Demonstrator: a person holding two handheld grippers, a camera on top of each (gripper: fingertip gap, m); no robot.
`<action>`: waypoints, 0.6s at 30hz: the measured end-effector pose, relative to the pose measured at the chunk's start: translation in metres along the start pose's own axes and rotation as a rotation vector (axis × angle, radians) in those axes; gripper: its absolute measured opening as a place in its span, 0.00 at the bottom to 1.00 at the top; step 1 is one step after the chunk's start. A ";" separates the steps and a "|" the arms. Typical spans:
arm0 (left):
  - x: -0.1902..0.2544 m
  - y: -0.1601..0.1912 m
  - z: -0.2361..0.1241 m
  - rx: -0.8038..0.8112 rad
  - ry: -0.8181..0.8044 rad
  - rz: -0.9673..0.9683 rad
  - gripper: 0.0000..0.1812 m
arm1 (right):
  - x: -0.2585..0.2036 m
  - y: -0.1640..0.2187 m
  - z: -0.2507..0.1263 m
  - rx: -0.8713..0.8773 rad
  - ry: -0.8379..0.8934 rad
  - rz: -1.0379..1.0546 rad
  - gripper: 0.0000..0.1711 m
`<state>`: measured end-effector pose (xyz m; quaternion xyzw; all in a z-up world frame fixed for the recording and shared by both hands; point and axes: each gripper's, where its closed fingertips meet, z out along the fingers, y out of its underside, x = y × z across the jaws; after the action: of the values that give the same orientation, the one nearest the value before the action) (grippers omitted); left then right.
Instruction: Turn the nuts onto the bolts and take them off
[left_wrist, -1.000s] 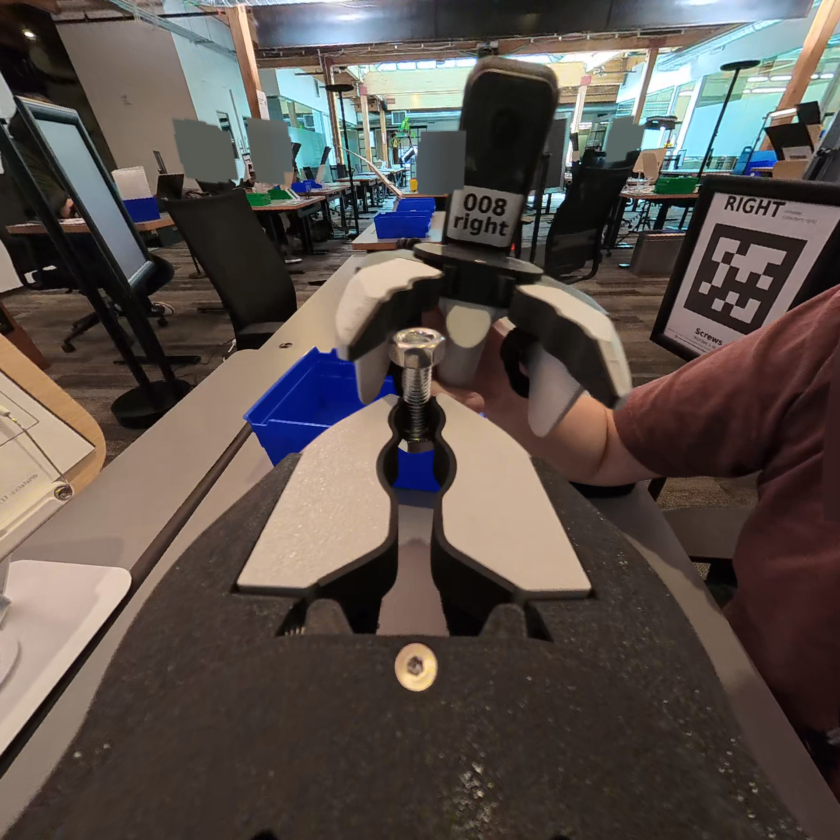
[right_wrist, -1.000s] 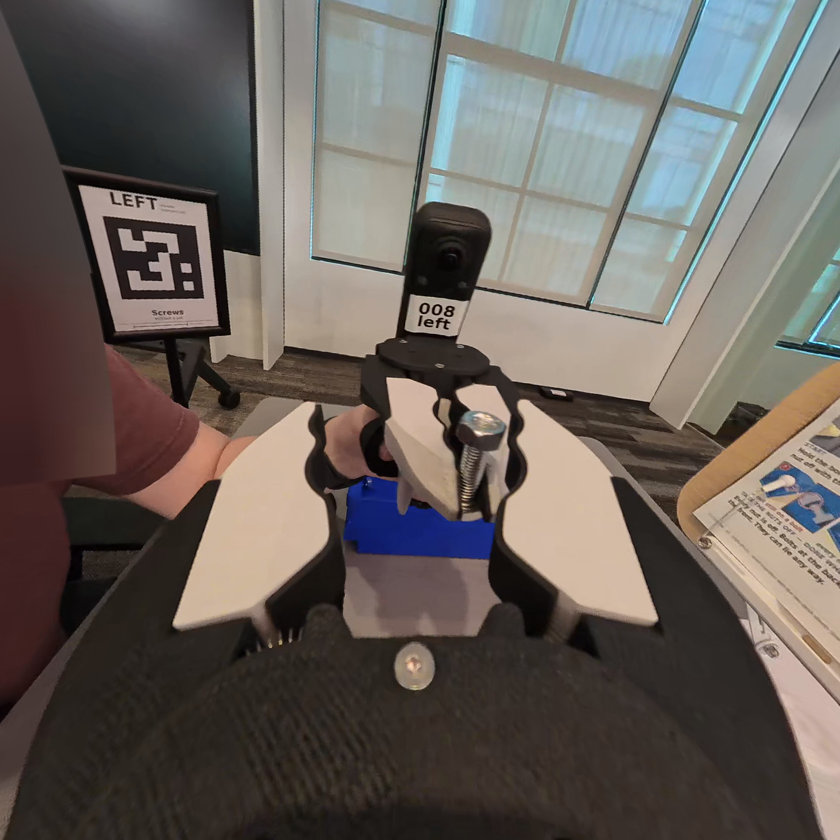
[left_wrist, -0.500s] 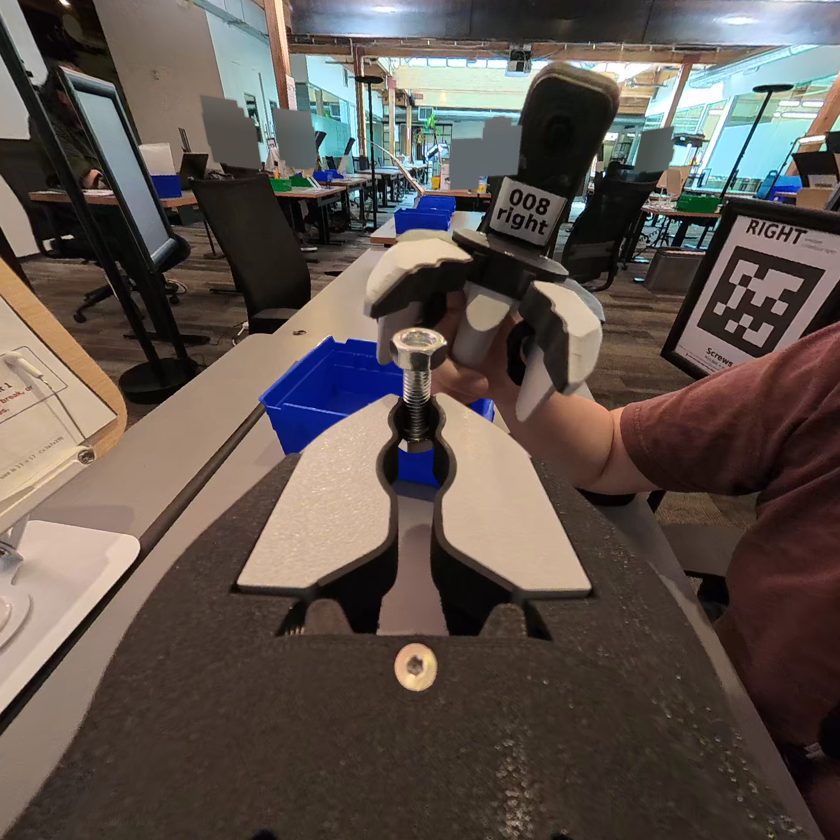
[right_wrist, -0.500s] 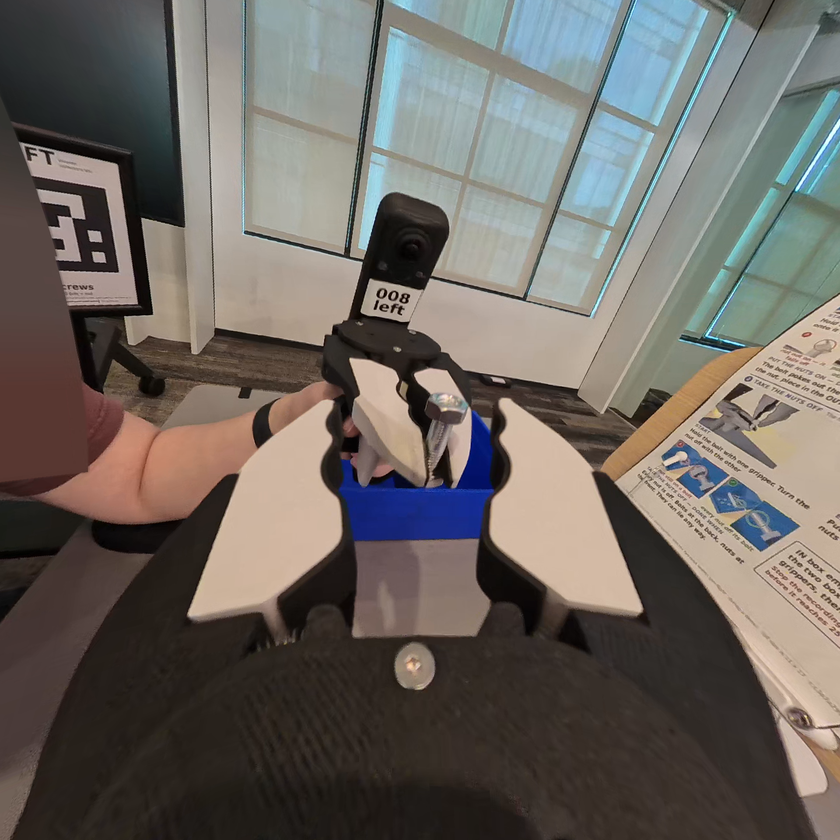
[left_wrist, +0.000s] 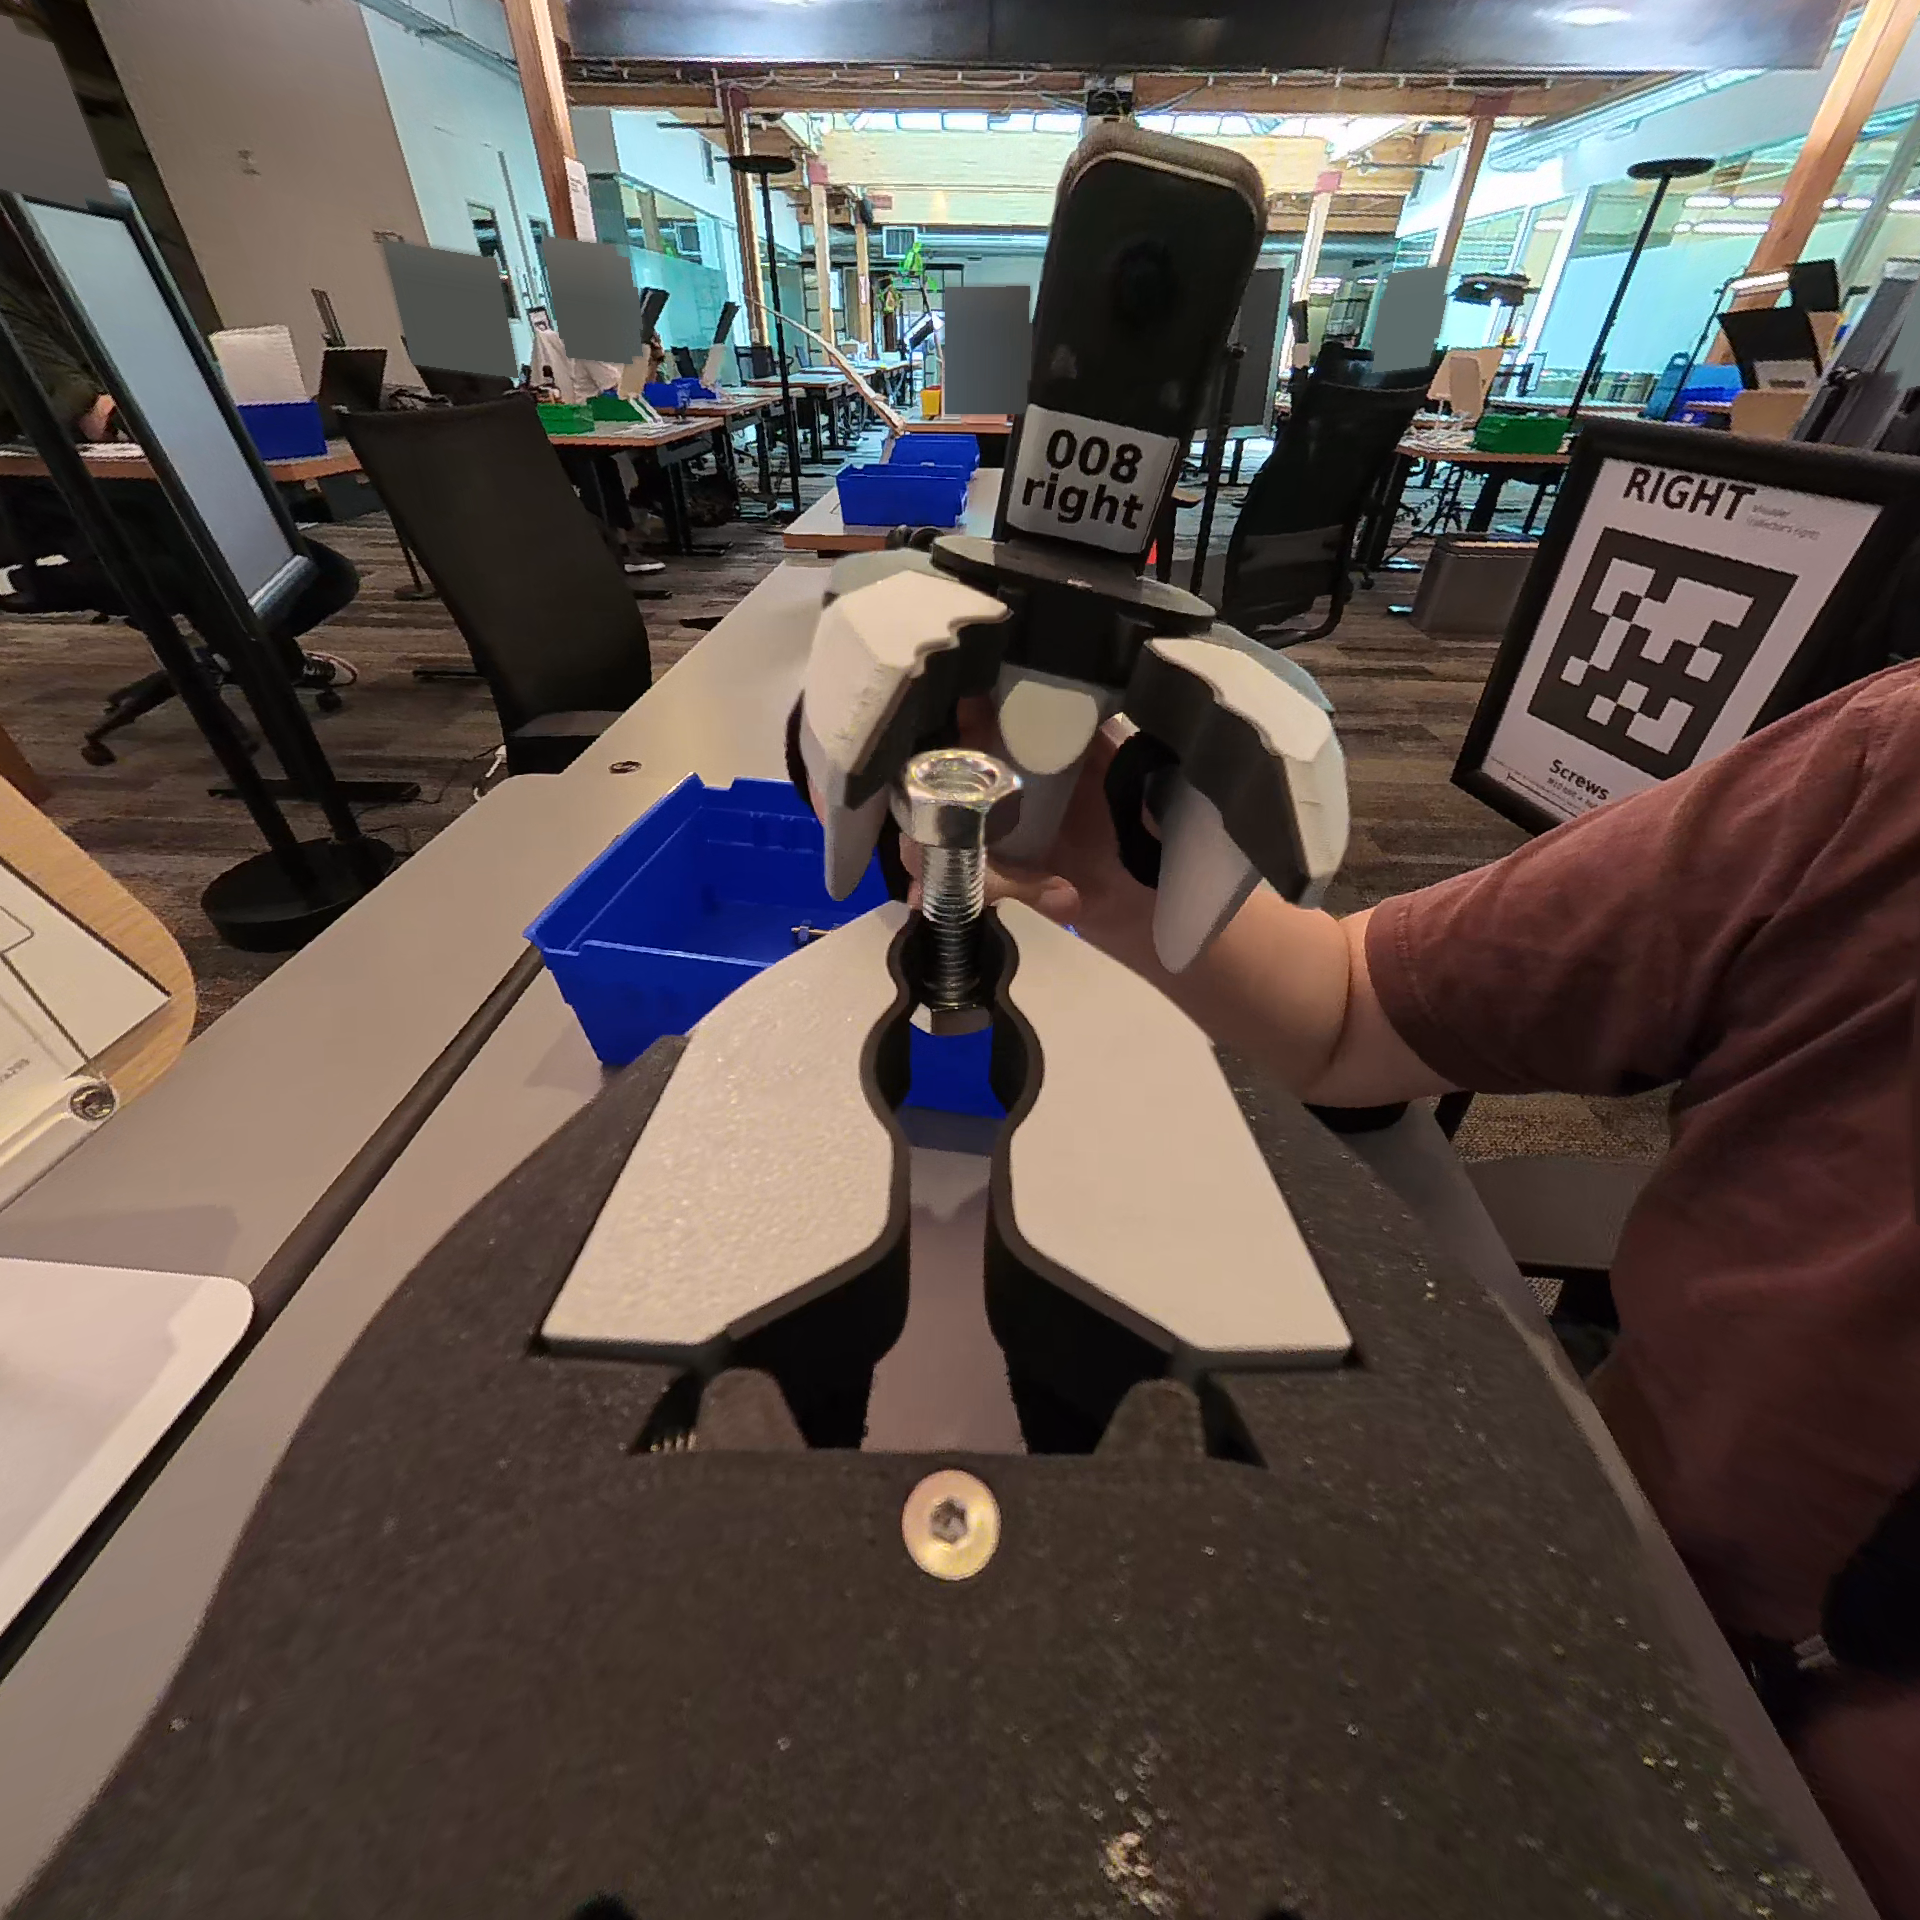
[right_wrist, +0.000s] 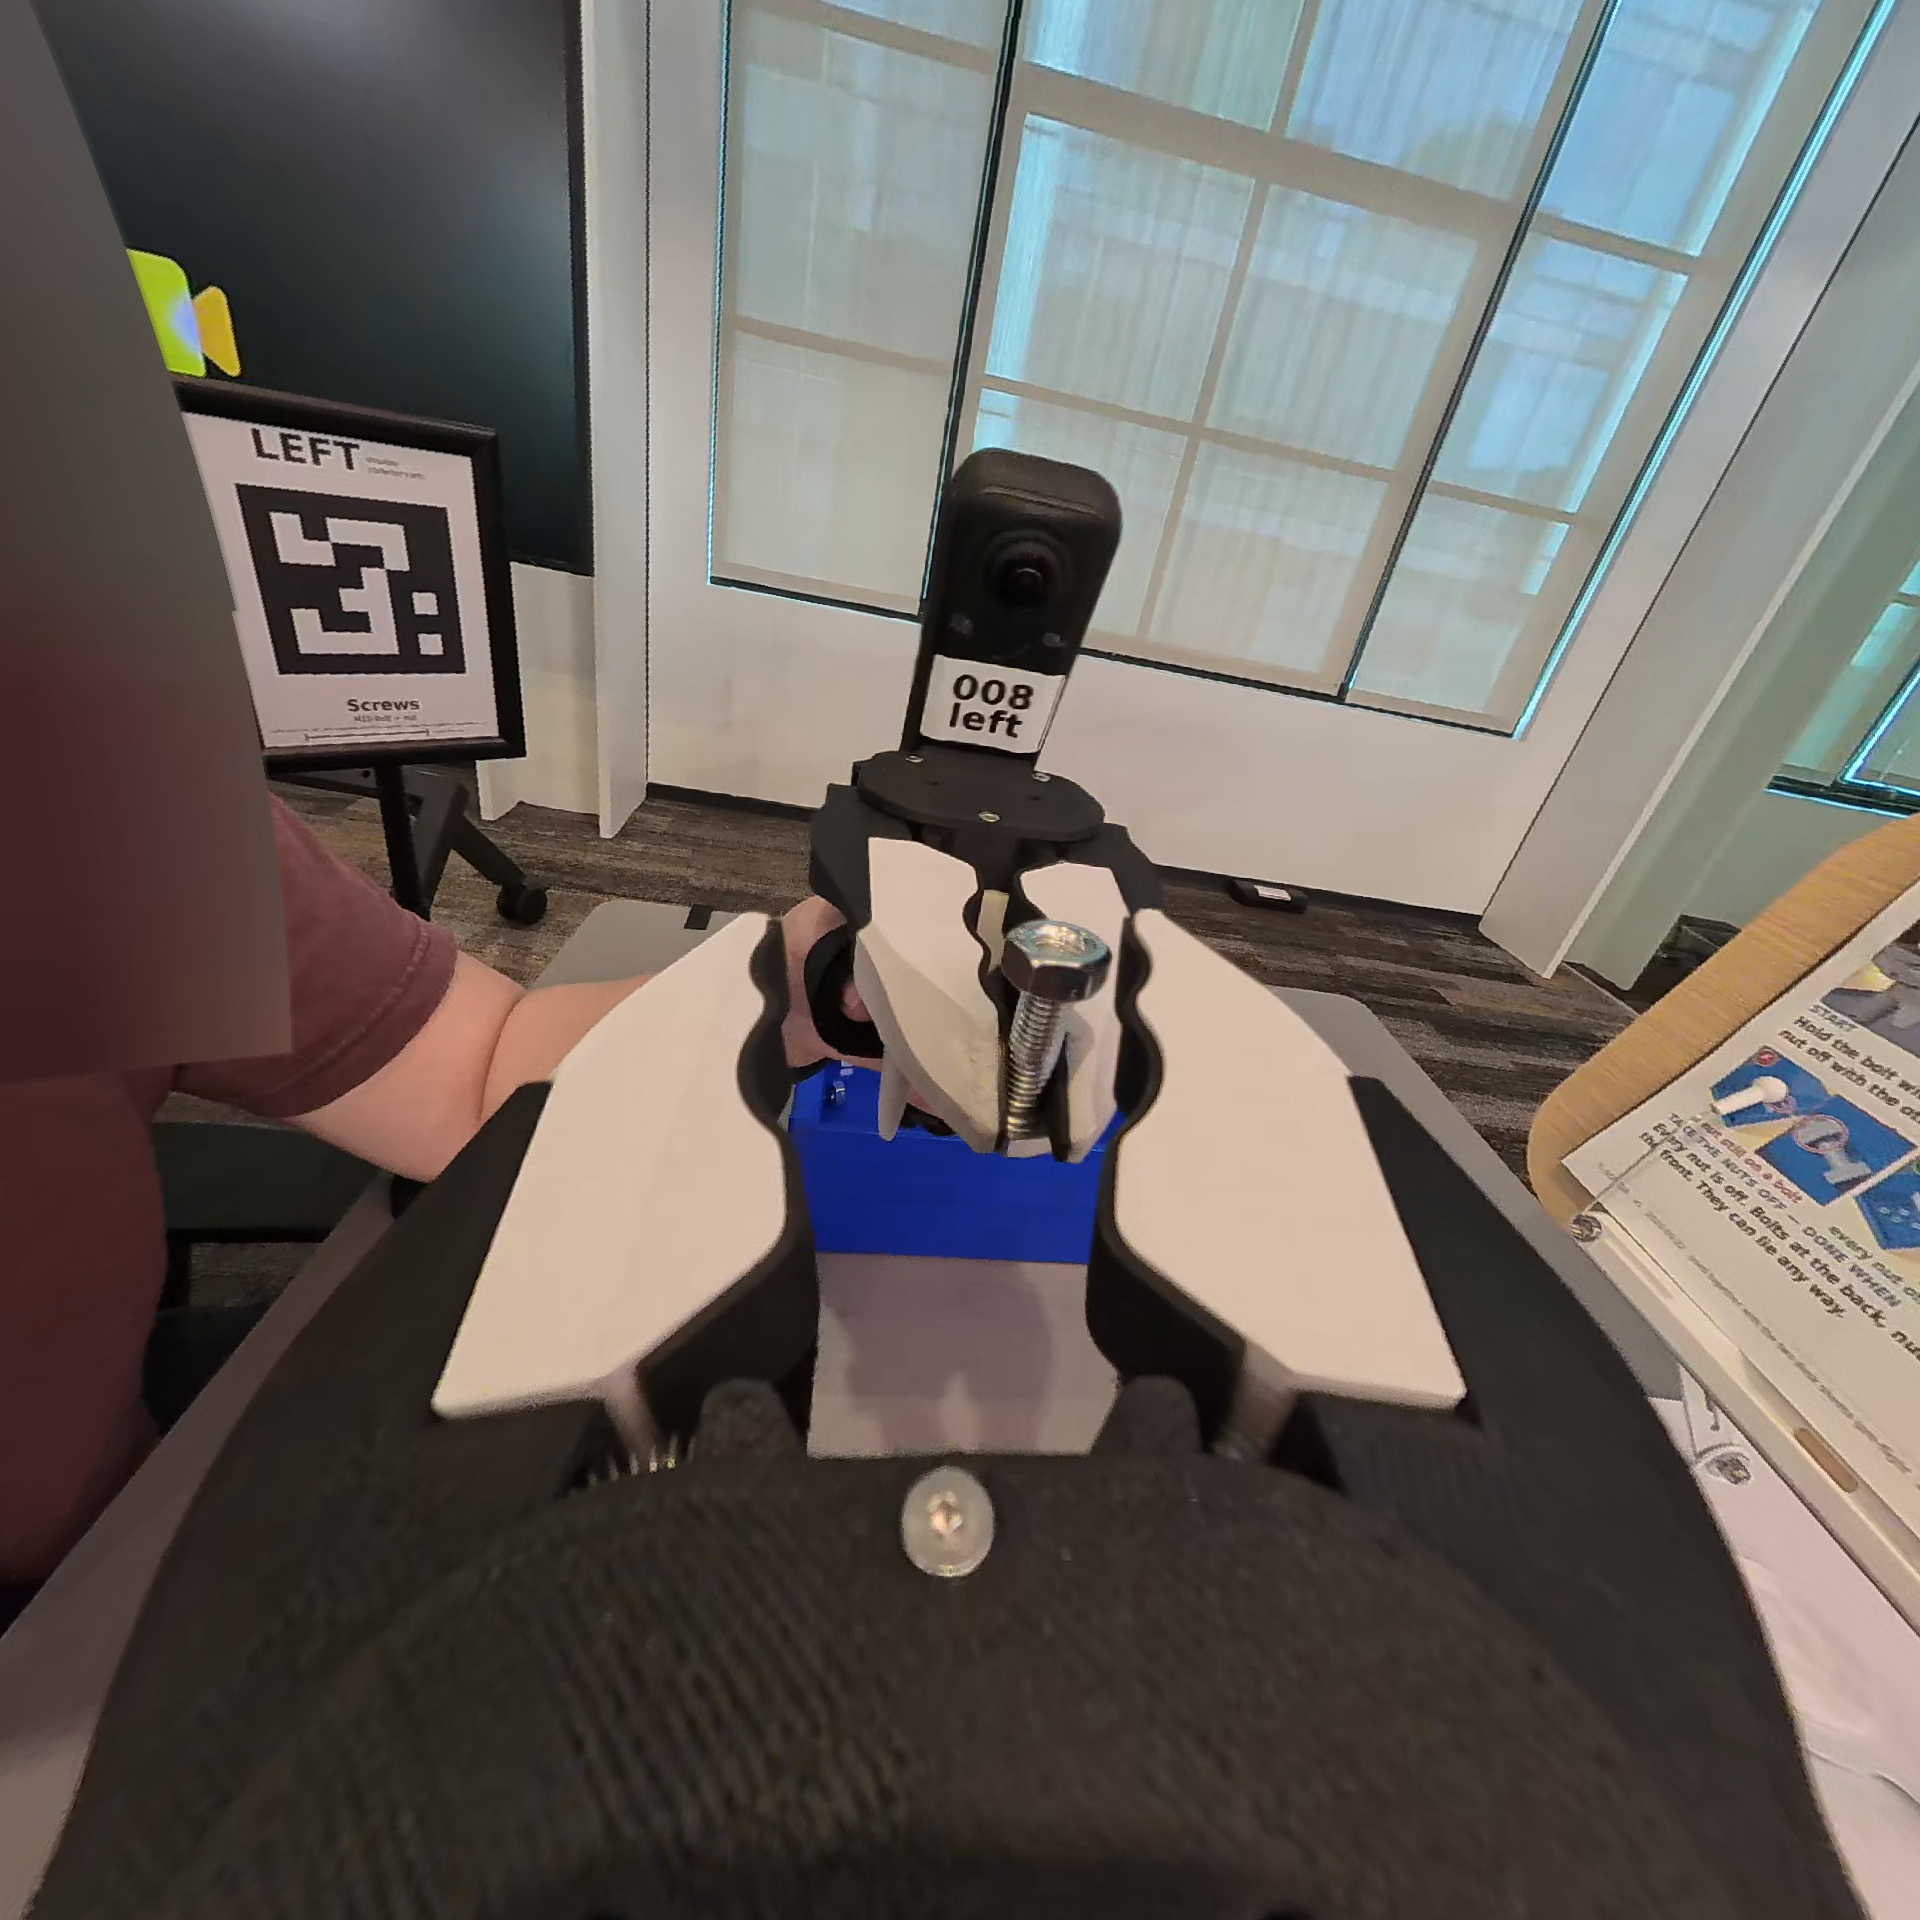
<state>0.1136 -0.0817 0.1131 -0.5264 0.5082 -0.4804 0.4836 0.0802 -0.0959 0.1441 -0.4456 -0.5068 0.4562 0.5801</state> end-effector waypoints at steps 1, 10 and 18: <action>0.001 0.001 0.000 -0.006 0.005 0.000 0.05 | -0.001 0.000 0.000 -0.005 -0.002 -0.003 0.35; -0.008 -0.003 -0.007 0.018 -0.029 -0.019 0.05 | 0.003 -0.001 -0.006 -0.026 0.017 -0.014 0.35; -0.001 0.001 0.000 -0.011 -0.001 -0.004 0.05 | 0.002 0.003 0.000 -0.022 0.011 0.002 0.39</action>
<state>0.1130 -0.0806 0.1118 -0.5302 0.5095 -0.4783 0.4801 0.0800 -0.0929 0.1415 -0.4550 -0.5082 0.4489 0.5772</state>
